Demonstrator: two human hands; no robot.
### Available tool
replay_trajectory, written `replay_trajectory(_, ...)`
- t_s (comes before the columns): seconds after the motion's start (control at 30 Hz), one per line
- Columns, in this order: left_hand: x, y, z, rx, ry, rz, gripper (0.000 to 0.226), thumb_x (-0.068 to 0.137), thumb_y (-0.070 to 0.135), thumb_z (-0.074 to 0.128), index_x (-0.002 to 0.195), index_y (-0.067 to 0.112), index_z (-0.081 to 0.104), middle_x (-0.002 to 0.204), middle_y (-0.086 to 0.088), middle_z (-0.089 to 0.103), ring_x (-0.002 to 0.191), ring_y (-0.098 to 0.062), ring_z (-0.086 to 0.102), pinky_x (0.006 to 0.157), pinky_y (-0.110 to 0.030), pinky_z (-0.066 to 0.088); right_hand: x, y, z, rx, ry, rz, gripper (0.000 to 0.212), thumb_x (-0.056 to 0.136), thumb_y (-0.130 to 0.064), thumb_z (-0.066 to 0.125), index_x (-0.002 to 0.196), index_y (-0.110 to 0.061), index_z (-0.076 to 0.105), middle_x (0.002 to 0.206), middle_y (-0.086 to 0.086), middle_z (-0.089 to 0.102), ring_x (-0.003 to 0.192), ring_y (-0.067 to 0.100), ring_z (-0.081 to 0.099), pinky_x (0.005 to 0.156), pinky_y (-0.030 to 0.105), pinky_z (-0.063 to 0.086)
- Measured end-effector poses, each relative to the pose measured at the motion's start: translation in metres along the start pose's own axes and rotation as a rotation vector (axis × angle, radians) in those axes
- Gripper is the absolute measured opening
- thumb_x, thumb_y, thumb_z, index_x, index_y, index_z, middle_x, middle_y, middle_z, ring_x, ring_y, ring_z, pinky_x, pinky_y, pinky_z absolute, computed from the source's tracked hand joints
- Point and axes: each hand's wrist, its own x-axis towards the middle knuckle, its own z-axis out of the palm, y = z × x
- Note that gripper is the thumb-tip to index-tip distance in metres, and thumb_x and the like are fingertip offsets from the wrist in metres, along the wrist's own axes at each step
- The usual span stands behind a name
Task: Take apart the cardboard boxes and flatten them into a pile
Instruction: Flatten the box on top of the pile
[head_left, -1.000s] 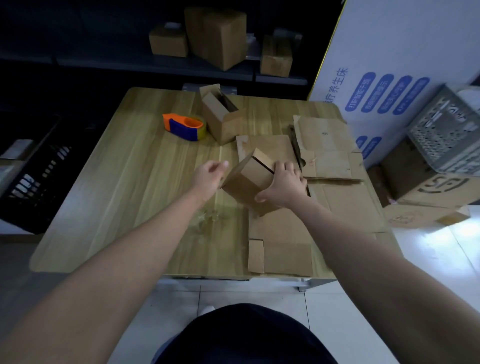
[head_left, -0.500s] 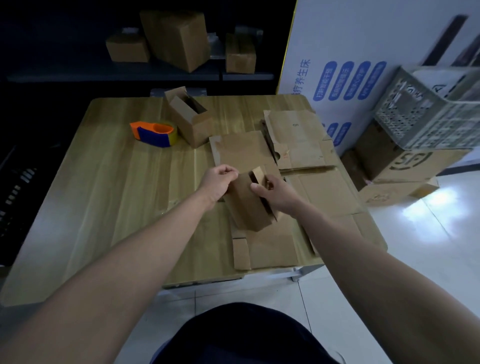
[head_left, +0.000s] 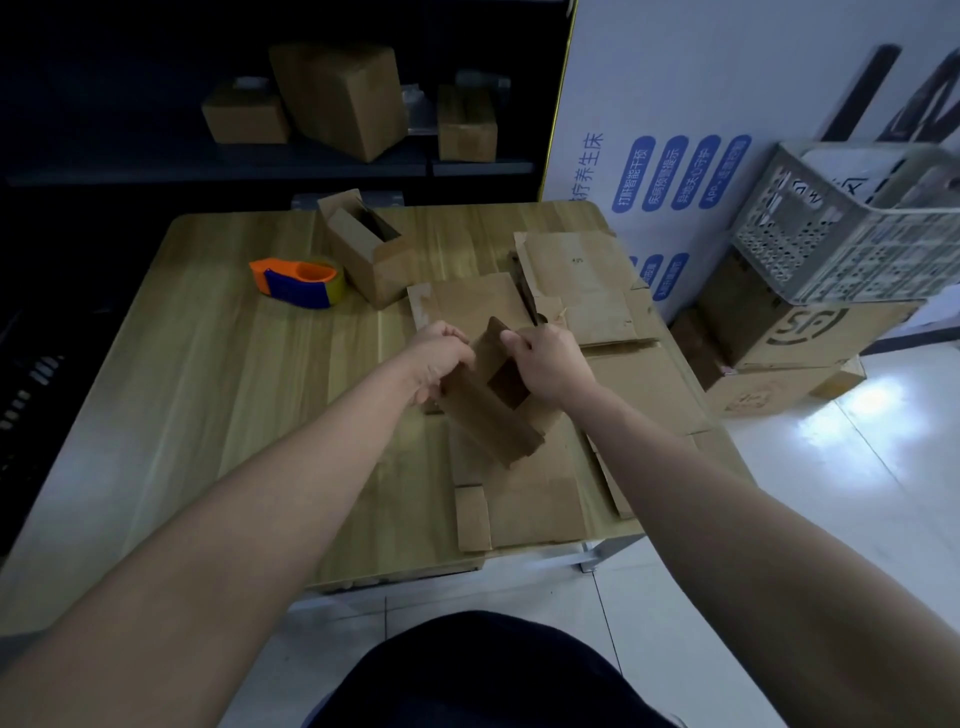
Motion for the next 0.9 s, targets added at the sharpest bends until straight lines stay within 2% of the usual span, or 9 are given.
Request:
replay_trajectory(0.13,0.0,0.012,0.013,0.707,0.135,0.101,0.062,0.063,0.034,0.085,0.111,0.016,0.05,0.103,-0.003,0.058,0.094,-0.023,0.057,0.07,-0.033,0.044,0.004,-0.011,0.004,-0.132,0.017,-0.054,0.041,0.102,-0.033,0.04,0.071,-0.01,0.057,0.069,0.003,0.054,0.067,0.021,0.055,0.061,0.032,0.044)
replay_trajectory(0.3,-0.006,0.009,0.024,1.026,0.335,0.242,0.034,0.074,0.024,0.075,0.098,0.014,0.054,0.087,-0.002,0.055,0.075,-0.019,0.053,0.048,-0.025,0.032,0.004,-0.005,0.005,-0.164,0.024,-0.067,0.042,0.101,-0.035,0.041,0.072,-0.01,0.058,0.072,0.007,0.059,0.072,0.026,0.062,0.067,0.038,0.053)
replay_trajectory(0.43,-0.005,0.004,0.026,0.801,0.378,0.264,0.016,0.08,0.027,0.067,0.081,0.013,0.058,0.071,0.0,0.058,0.057,-0.013,0.054,0.042,-0.023,0.034,0.007,0.0,-0.002,-0.1,0.051,-0.004,0.039,0.099,-0.037,0.046,0.085,-0.007,0.066,0.079,0.009,0.066,0.075,0.026,0.064,0.071,0.042,0.057)
replay_trajectory(0.5,0.0,-0.002,0.023,0.63,0.385,0.281,0.014,0.085,0.026,0.062,0.083,0.013,0.063,0.075,-0.002,0.063,0.061,-0.014,0.058,0.047,-0.026,0.043,0.007,0.004,-0.008,-0.107,0.047,0.052,0.026,0.093,-0.038,0.056,0.102,-0.015,0.066,0.086,0.005,0.067,0.079,0.021,0.066,0.072,0.038,0.058)
replay_trajectory(0.57,0.003,-0.008,0.018,0.478,0.416,0.313,0.014,0.09,0.024,0.056,0.085,0.013,0.063,0.081,-0.001,0.063,0.07,-0.016,0.06,0.059,-0.029,0.051,0.005,0.011,-0.011,-0.071,0.078,0.163,0.049,0.084,-0.041,0.069,0.124,-0.016,0.055,0.103,0.005,0.065,0.089,0.022,0.065,0.075,0.036,0.058)
replay_trajectory(0.63,0.007,-0.012,0.015,0.31,0.437,0.328,0.018,0.094,0.019,0.05,0.081,0.012,0.061,0.076,-0.003,0.057,0.067,-0.015,0.053,0.056,-0.026,0.042,0.005,0.017,-0.011,0.08,0.121,0.298,0.075,0.075,-0.046,0.076,0.134,-0.014,0.044,0.116,0.006,0.061,0.101,0.024,0.063,0.078,0.034,0.056)
replay_trajectory(0.7,0.012,-0.018,0.014,0.193,0.426,0.321,0.025,0.094,0.014,0.047,0.076,0.003,0.06,0.068,-0.008,0.05,0.059,-0.015,0.043,0.051,-0.025,0.031,0.006,0.019,-0.009,0.18,0.119,0.39,0.085,0.068,-0.053,0.078,0.134,-0.014,0.042,0.119,0.005,0.06,0.105,0.024,0.061,0.081,0.037,0.056)
replay_trajectory(0.8,0.013,-0.026,0.015,0.048,0.421,0.324,0.028,0.097,0.014,0.043,0.077,0.004,0.061,0.074,-0.008,0.053,0.063,-0.014,0.044,0.06,-0.026,0.036,0.007,0.021,-0.007,0.213,0.11,0.437,0.077,0.07,-0.046,0.08,0.13,-0.013,0.044,0.111,0.006,0.061,0.099,0.023,0.062,0.08,0.037,0.058)
replay_trajectory(0.9,0.015,-0.029,0.015,-0.08,0.441,0.284,0.025,0.1,0.019,0.041,0.106,0.011,0.064,0.097,-0.004,0.061,0.087,-0.014,0.056,0.082,-0.027,0.047,0.008,0.022,-0.006,0.272,0.108,0.447,0.06,0.075,-0.033,0.076,0.123,-0.01,0.048,0.098,0.005,0.061,0.088,0.02,0.063,0.072,0.033,0.057)
